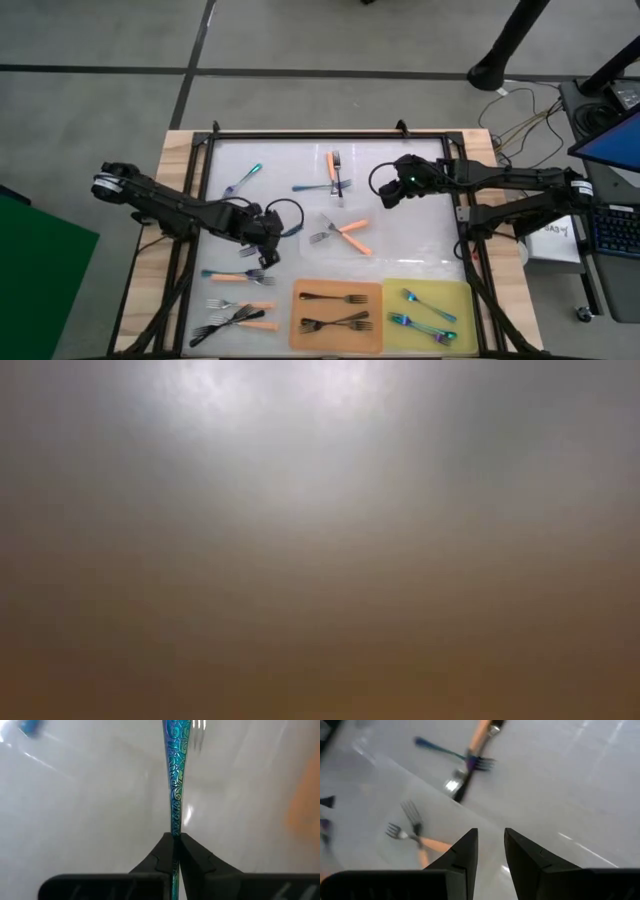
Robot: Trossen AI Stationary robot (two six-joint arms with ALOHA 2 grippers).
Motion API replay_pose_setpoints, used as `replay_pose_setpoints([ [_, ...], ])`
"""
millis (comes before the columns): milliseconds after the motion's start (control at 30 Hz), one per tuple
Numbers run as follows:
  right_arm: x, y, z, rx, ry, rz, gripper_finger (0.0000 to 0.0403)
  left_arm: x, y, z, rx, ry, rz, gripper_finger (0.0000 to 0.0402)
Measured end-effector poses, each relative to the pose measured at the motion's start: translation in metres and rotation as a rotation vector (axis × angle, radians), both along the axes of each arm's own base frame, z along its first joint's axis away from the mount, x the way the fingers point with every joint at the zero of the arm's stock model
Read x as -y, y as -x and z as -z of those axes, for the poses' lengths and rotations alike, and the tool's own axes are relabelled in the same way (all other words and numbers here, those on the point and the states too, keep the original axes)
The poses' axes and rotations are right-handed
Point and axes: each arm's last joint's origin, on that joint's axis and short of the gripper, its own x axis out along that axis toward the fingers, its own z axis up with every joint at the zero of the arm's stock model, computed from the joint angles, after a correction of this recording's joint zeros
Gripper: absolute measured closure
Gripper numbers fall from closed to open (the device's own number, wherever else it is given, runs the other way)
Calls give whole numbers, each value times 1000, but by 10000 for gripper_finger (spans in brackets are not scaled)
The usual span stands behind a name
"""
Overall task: Sort silverware by color (type)
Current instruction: Put the blue fork into the yellow bin
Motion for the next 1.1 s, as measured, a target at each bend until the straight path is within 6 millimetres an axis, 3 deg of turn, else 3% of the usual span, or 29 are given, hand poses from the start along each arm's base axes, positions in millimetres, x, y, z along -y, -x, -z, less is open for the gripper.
replay_pose_setpoints([
  [267, -9, -20, -19, 288, -25, -36, 316, -2, -13, -30, 175, -67, -224, 401],
  [500, -33, -48, -38, 592, -15, -144, 316, -7, -17, -37, 347, -127, -492, 402],
  [800, -43, -87, -22, 714, -14, -186, 311, -5, -29, -47, 529, -98, -542, 401],
  [1100, -37, -111, 1, 762, -126, -77, 251, 0, -36, -50, 588, -76, -513, 401],
])
